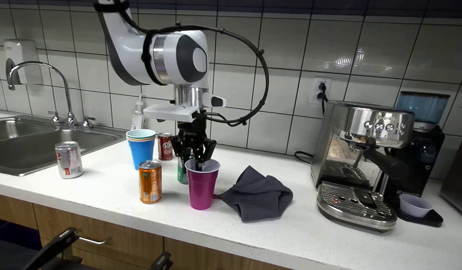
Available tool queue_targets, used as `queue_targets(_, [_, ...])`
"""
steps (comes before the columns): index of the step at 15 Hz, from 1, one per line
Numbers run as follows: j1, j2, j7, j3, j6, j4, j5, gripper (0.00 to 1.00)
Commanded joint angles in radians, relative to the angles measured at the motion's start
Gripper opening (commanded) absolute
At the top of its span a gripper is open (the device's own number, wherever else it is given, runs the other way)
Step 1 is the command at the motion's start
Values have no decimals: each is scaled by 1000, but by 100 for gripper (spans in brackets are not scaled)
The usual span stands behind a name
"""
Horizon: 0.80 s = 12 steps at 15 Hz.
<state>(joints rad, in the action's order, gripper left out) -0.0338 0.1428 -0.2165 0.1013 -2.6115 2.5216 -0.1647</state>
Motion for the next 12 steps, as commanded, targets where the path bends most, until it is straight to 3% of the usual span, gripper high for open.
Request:
queue_targets(1, [8, 12, -38, 10, -9, -15, -29, 10])
queue_targets(3, [8, 15, -38, 11, -11, -15, -28, 0])
queue_targets(12, [9, 6, -45, 16, -5, -15, -33, 1])
